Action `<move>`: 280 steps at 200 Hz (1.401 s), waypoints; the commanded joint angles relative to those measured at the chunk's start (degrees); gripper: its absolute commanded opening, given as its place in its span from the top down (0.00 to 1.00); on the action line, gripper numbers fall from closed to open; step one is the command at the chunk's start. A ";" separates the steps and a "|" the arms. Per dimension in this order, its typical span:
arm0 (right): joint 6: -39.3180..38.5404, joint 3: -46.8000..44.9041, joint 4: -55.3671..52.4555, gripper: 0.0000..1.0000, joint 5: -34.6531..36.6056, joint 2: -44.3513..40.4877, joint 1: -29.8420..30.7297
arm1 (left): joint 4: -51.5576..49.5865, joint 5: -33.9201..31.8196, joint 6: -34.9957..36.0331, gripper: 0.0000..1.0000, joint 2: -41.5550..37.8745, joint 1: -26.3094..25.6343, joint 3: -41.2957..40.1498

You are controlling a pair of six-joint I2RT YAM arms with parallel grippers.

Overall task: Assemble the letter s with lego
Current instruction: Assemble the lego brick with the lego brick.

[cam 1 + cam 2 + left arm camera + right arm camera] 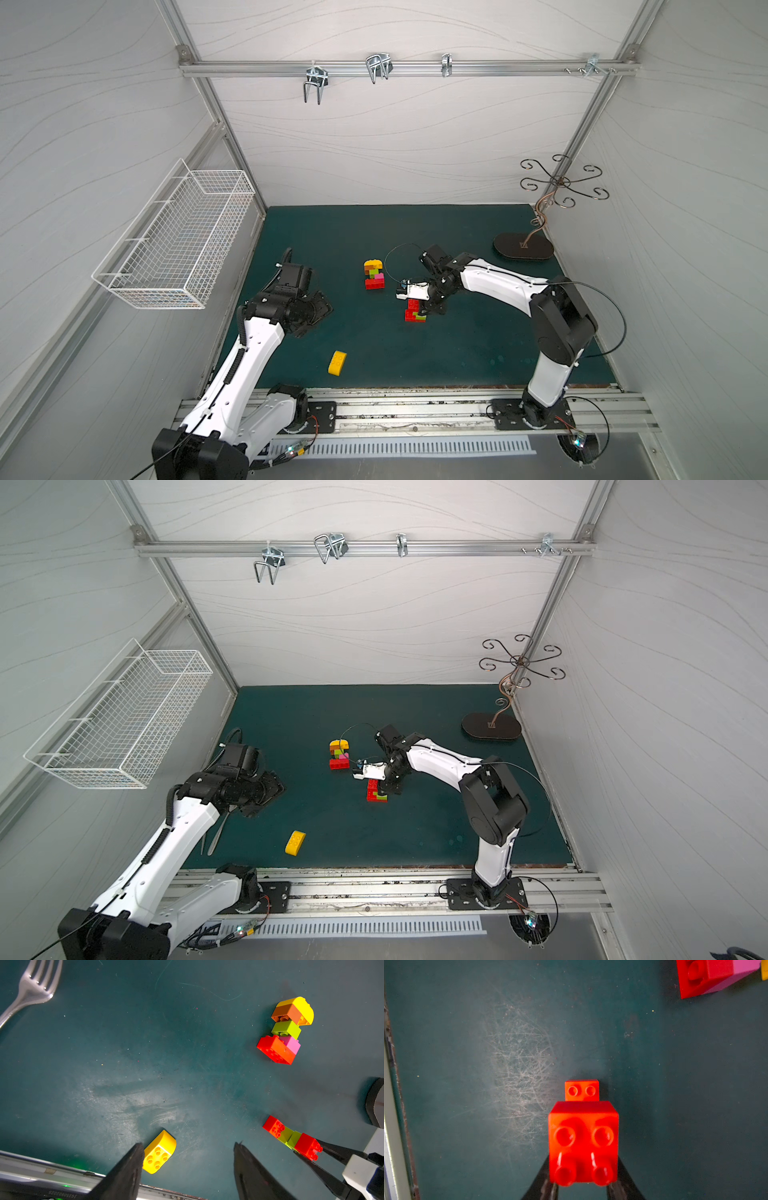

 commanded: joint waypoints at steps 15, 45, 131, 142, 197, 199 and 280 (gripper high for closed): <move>0.73 -0.06 -0.42 0.82 -1.92 1.17 -0.19 | 0.78 -0.04 0.44 0.29 -0.35 0.25 0.58; 0.66 -0.74 -0.15 0.82 -1.76 1.48 -0.11 | 0.80 -0.06 0.52 0.29 -0.35 0.27 0.49; -0.28 0.57 -0.68 0.84 -1.26 4.07 -0.22 | 0.71 -0.35 0.55 0.29 -0.44 0.25 0.49; -0.32 0.49 -0.76 0.84 -1.23 4.38 -0.27 | 0.71 -0.41 0.59 0.29 -0.50 0.25 0.49; -0.33 0.22 -1.98 0.86 -0.23 5.74 -0.19 | 0.80 -0.62 0.66 0.29 -0.35 0.24 0.41; -0.28 0.21 -1.99 0.86 -0.18 5.74 -0.19 | 0.80 -0.63 0.69 0.29 -0.35 0.22 0.41; -0.26 -5.17 0.27 0.98 0.09 4.58 -0.76 | 0.80 -0.58 0.79 0.29 0.07 0.27 1.07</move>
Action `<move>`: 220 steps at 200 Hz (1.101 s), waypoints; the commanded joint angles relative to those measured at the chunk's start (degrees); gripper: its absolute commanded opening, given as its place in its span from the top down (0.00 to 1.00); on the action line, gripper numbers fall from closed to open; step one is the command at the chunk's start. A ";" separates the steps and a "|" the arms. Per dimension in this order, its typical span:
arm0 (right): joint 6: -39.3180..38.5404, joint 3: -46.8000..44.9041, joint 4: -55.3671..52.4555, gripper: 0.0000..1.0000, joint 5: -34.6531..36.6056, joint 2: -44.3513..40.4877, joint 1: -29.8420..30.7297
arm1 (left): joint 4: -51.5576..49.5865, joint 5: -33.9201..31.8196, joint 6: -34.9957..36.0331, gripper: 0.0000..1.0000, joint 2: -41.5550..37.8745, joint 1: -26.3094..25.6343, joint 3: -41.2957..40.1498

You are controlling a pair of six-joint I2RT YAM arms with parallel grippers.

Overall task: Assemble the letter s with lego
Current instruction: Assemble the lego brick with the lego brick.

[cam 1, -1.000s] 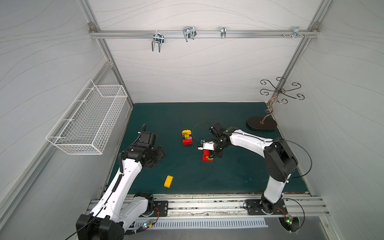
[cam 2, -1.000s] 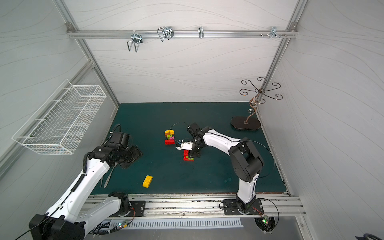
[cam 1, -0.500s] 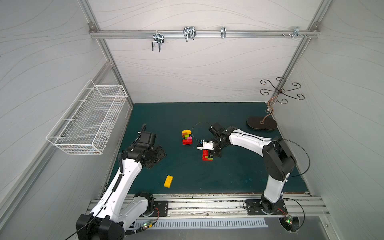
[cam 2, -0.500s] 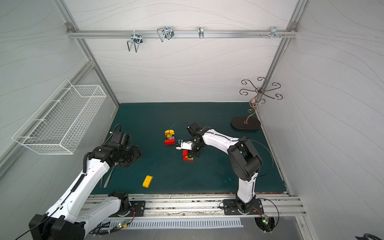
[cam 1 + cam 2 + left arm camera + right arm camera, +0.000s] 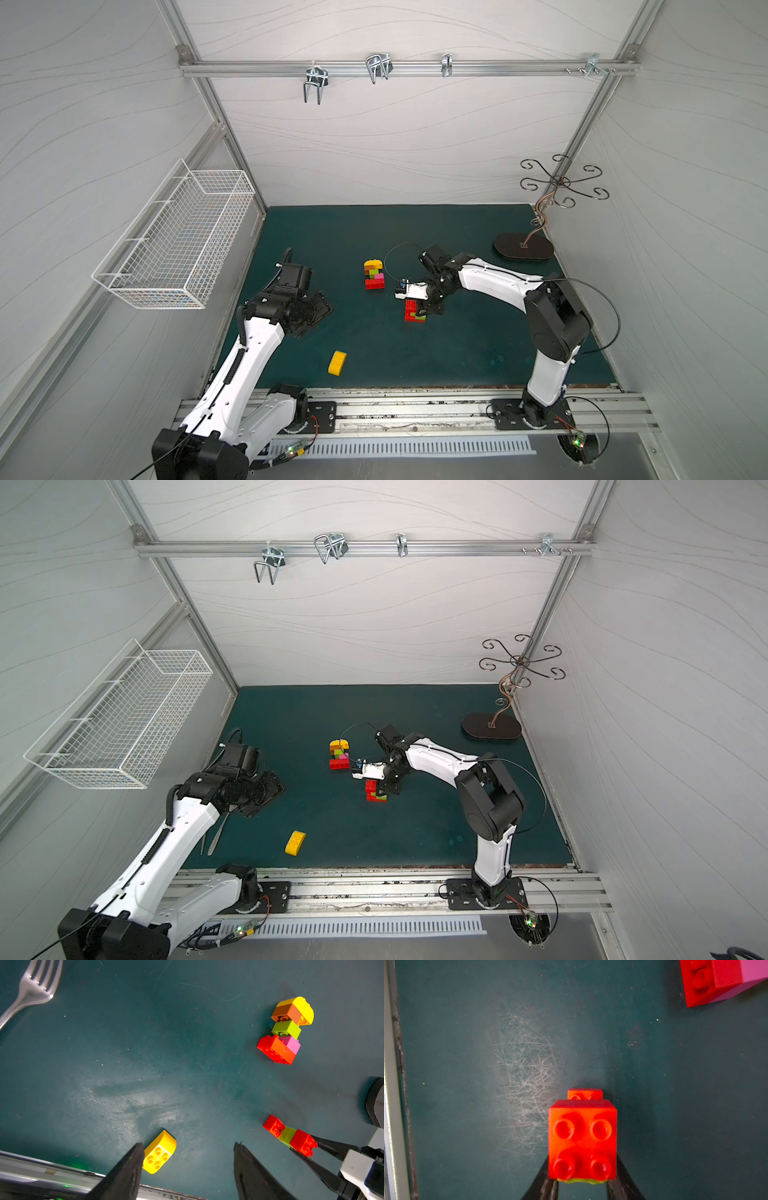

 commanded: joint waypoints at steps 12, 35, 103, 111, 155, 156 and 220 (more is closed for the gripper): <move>-0.84 -5.14 -1.64 1.00 3.30 2.94 -0.25 | 0.89 -0.52 0.61 0.29 0.20 0.25 1.11; -1.92 -6.63 -0.44 1.00 3.93 2.93 -0.34 | 0.89 -0.50 0.63 0.29 0.37 0.26 1.28; -3.08 -7.07 -0.14 1.00 -0.03 3.20 -2.39 | 0.45 -1.24 0.98 0.29 0.53 0.27 1.99; -3.05 -7.10 -0.16 1.00 0.14 3.24 -2.52 | 0.45 -1.12 1.07 0.29 0.59 0.27 2.03; -3.09 -7.61 -0.21 1.00 2.49 3.86 -2.57 | 0.27 -1.20 1.04 0.29 0.42 0.27 2.08; -3.09 -7.62 -0.21 1.00 2.53 3.86 -2.53 | 0.27 -1.24 1.00 0.29 0.40 0.27 2.08; -3.33 -9.16 0.33 1.00 6.24 2.62 -1.68 | -0.30 -1.43 0.97 0.29 -0.26 0.21 2.10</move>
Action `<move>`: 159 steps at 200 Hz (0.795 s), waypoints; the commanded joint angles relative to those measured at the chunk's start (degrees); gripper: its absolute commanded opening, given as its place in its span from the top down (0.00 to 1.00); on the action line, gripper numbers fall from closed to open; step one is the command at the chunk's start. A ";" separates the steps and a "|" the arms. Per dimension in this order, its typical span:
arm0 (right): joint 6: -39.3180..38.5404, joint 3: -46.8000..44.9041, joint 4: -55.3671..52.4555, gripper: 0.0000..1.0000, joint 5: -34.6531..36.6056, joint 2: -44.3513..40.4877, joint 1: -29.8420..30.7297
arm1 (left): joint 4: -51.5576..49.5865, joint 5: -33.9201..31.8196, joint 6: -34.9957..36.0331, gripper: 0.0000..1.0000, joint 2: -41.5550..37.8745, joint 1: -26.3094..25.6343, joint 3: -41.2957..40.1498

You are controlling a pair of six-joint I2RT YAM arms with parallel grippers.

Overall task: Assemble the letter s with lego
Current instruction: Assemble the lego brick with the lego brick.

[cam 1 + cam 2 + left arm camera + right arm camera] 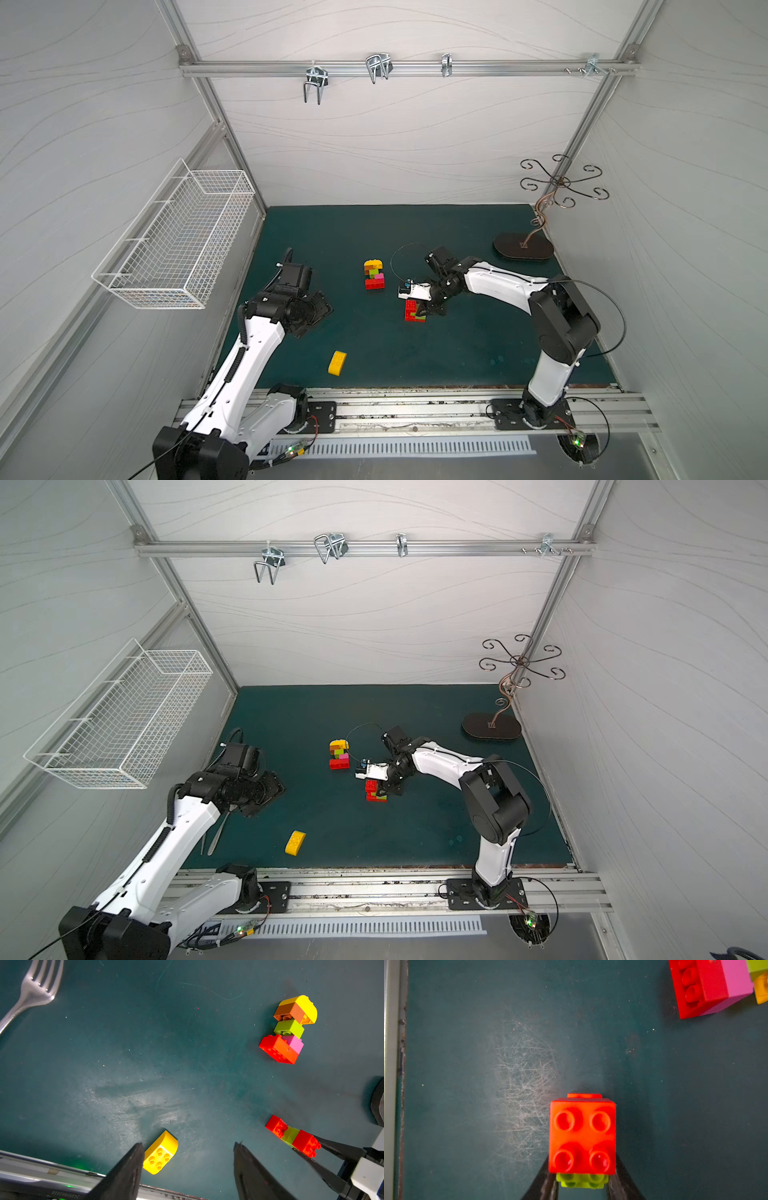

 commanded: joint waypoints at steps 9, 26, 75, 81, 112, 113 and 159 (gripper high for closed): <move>-0.79 -4.72 -4.89 1.00 9.51 4.49 0.18 | -0.29 -1.00 0.44 0.29 -0.68 0.23 2.17; -0.90 -5.07 -4.46 1.00 9.81 4.50 0.20 | -0.38 -1.00 0.46 0.29 -0.68 0.26 2.25; -0.31 -5.01 -3.41 1.00 9.50 3.34 0.36 | -0.56 -1.00 0.51 0.29 -0.76 0.26 2.51; -0.27 -4.87 -3.39 0.99 8.83 2.81 0.40 | -0.65 -1.00 0.53 0.29 -0.76 0.23 2.59; 0.78 -3.24 -4.02 0.73 4.39 1.67 -0.26 | -0.63 -0.96 0.56 0.29 -1.11 0.23 2.60; 0.78 -3.24 -4.01 0.73 4.34 1.71 -0.22 | -0.64 -0.98 0.58 0.29 -1.11 0.21 2.60; 1.04 -2.88 -2.70 0.67 1.01 -0.01 -0.22 | -1.31 -1.52 0.63 0.29 -1.38 0.27 3.09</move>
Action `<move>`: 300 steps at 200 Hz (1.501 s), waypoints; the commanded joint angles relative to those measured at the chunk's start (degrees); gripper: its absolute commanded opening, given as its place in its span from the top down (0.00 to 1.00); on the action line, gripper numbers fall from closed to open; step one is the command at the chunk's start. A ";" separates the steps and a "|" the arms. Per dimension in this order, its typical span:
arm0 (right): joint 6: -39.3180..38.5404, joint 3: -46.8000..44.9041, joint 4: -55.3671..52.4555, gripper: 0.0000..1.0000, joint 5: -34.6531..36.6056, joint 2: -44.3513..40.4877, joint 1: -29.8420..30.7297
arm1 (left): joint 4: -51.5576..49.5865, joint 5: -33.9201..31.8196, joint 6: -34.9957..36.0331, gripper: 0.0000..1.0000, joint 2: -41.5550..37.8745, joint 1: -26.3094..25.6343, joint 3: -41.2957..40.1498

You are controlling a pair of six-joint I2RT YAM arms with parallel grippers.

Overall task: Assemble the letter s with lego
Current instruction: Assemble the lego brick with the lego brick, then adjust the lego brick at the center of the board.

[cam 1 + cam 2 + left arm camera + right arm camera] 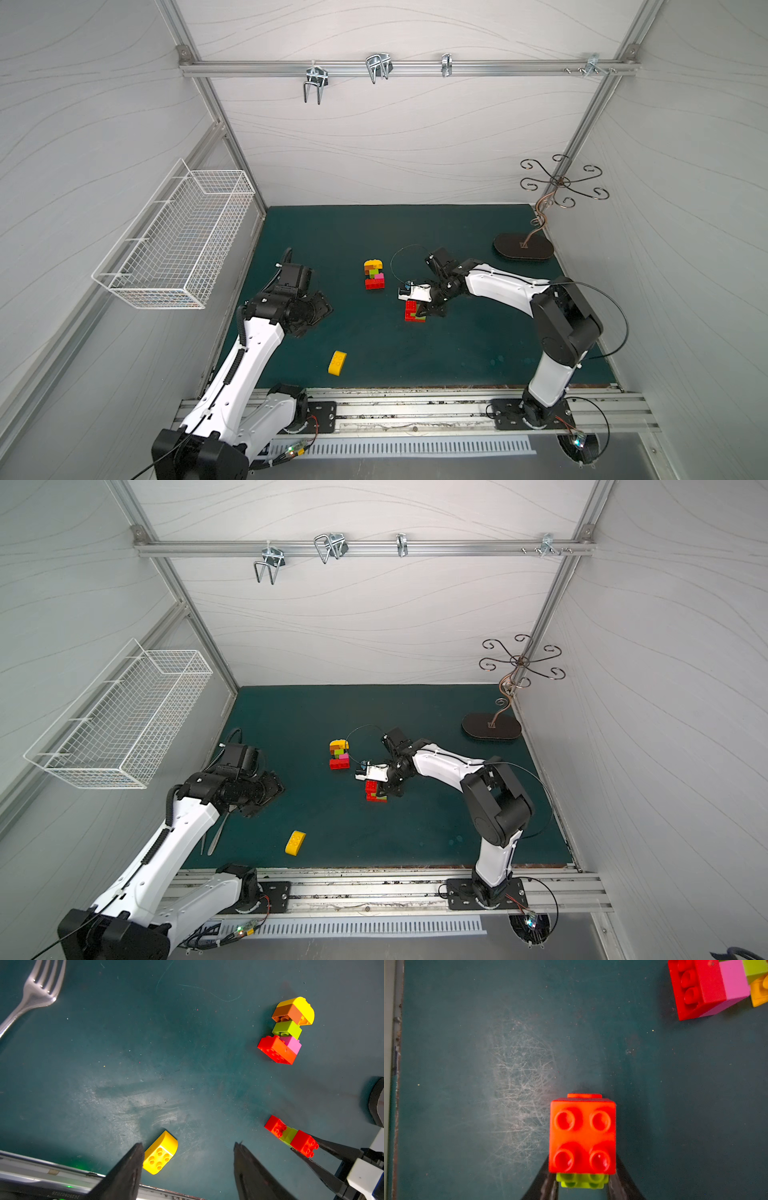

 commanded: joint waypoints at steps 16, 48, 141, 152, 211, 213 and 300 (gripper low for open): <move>0.48 -1.90 -3.95 0.64 -0.04 0.28 -0.47 | -1.29 -1.30 0.61 0.29 -0.85 0.27 3.20; 0.09 -2.42 -3.06 0.55 -2.37 -1.79 -0.48 | -1.66 -1.49 0.64 0.28 -1.02 0.21 3.63; 0.44 -0.07 -4.54 0.30 2.06 -14.17 -1.04 | -4.35 -2.23 1.04 0.27 -1.86 0.25 5.61; -1.48 -0.18 -3.70 0.30 2.51 -16.84 -0.14 | -4.93 -2.60 0.74 0.27 -2.21 0.25 6.11; -13.38 6.07 -1.35 0.28 -1.75 -11.29 12.43 | -10.29 -8.86 -1.87 0.29 -6.65 2.28 12.58; -13.60 6.51 -1.44 0.28 -1.79 -10.76 12.83 | -10.59 -9.01 -1.93 0.29 -6.81 2.51 12.75; -21.06 24.80 -0.77 0.26 -7.88 15.56 28.38 | -17.73 -16.38 -6.00 0.24 -15.73 5.72 17.09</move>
